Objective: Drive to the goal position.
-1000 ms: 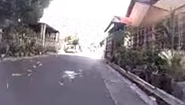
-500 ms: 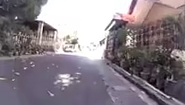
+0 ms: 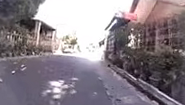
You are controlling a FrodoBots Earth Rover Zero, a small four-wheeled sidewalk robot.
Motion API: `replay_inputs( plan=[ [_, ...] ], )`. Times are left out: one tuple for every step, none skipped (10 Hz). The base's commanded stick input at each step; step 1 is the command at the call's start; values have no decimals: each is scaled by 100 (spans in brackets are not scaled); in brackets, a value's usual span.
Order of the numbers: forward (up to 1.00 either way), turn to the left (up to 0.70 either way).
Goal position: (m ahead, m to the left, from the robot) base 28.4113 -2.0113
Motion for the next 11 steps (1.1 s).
replay_inputs(
  plan=[
    [85, 0],
    [85, 0],
    [85, 0],
    [85, 0],
    [85, 0],
    [85, 23],
    [85, 34],
    [85, 22],
    [85, 0],
    [85, 0],
    [85, 0]
  ],
)
